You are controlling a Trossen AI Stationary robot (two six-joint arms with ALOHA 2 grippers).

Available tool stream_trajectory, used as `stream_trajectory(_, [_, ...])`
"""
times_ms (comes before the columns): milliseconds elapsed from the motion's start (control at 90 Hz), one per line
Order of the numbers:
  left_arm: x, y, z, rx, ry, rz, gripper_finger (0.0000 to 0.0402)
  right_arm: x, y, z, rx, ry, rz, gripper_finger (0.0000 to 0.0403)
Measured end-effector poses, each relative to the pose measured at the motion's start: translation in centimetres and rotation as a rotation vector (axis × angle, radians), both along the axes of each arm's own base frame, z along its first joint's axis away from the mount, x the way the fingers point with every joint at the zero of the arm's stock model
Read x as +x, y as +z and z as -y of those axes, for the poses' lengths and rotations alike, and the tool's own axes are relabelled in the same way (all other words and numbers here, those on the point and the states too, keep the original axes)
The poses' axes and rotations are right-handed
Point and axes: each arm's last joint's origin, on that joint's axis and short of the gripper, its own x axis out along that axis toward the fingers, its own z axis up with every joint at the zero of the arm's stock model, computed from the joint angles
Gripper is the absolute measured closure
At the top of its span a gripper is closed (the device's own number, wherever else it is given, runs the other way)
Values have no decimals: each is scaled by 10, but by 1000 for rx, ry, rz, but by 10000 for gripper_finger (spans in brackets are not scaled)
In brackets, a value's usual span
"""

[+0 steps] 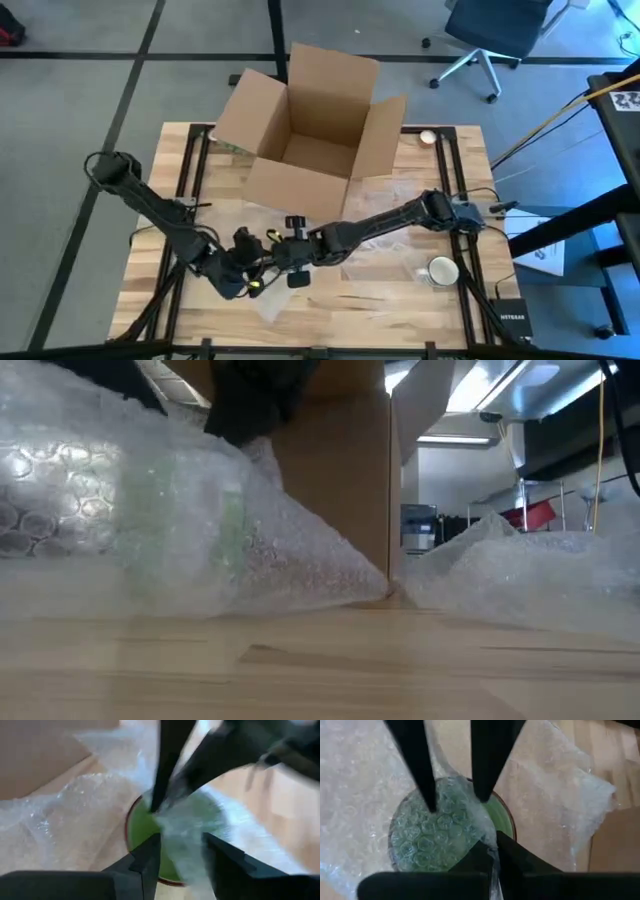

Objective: Wrap mug
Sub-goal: Wrap the green mug with bubble wrap

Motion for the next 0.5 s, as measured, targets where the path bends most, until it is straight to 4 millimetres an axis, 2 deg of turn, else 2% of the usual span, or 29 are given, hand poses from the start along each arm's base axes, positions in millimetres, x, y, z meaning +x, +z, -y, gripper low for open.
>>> stream_trajectory(300, [6, -7, -3, 4, 21, -23, 277, -2, 6, 0, 3, -1, 5, 401])
stream_trajectory(500, [6, -7, -3, -2, 27, -23, 277, -14, 36, 3, 33, 2, 1, 364])
